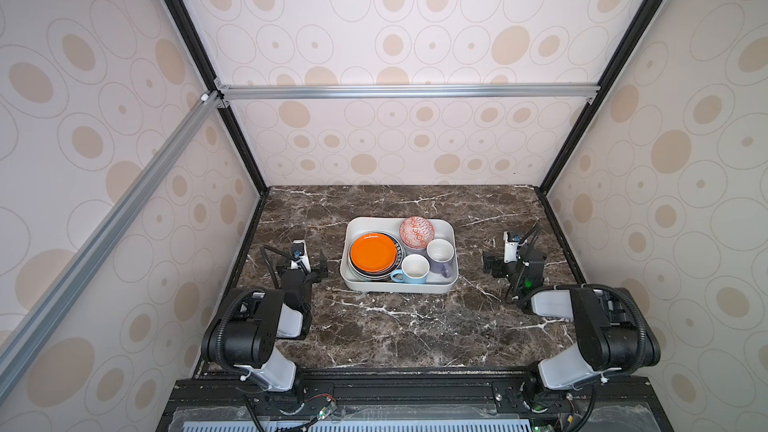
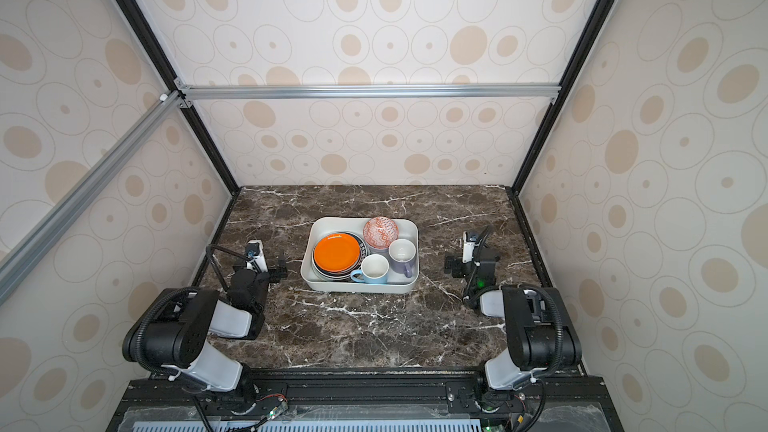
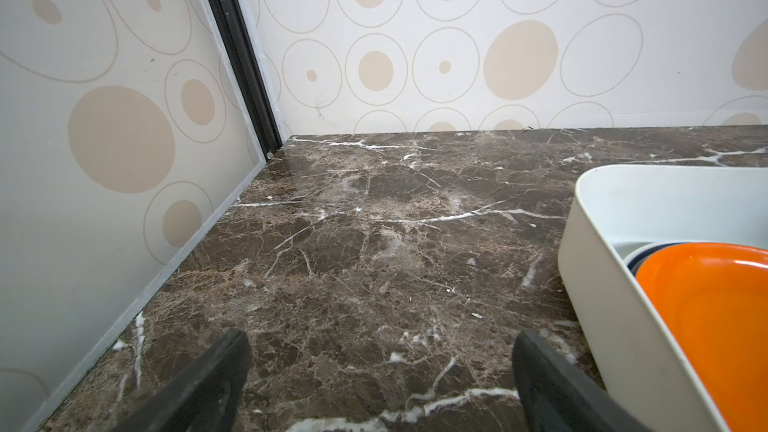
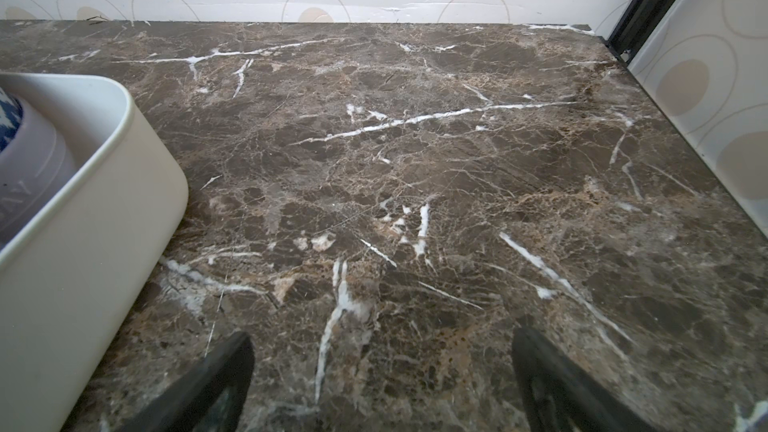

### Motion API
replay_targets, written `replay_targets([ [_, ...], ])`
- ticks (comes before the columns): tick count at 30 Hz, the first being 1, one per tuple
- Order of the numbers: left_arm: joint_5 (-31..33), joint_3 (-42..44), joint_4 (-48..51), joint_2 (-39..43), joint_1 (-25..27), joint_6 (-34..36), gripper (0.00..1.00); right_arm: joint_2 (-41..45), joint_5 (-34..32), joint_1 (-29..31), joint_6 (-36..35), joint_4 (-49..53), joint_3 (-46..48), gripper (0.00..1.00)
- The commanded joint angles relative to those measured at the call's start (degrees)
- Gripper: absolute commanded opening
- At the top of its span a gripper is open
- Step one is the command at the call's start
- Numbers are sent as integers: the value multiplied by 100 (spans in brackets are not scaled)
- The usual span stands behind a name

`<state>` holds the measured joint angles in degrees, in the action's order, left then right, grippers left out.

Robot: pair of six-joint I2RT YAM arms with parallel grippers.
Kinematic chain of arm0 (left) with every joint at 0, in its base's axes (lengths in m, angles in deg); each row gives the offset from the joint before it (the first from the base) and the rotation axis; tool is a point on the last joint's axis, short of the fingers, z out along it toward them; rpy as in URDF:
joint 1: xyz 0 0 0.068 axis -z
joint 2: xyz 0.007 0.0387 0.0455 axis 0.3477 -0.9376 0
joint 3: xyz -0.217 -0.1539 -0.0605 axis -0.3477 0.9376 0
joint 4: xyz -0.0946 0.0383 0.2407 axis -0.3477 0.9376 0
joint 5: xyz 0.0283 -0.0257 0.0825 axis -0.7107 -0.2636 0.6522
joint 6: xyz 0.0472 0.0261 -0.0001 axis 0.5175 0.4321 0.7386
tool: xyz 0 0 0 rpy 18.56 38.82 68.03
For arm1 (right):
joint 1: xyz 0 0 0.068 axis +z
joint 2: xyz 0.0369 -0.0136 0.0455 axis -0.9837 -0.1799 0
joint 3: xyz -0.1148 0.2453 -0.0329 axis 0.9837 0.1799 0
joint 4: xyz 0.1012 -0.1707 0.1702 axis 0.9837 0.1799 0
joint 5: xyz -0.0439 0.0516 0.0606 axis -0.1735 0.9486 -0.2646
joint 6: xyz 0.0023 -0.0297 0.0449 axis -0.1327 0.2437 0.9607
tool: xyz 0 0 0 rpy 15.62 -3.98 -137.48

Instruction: Place the mixed dishes into the plastic bin

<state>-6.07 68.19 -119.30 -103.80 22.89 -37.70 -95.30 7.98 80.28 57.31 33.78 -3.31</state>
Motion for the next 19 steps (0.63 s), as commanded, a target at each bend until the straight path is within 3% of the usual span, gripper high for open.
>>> replay_targets([
  [1,-17,-100,-221,1,-47,68,99,10,33,22,-100,-137,10,100],
  [19,-20,-100,-202,8,-44,66,99,8,34,23,-100,-134,9,100],
])
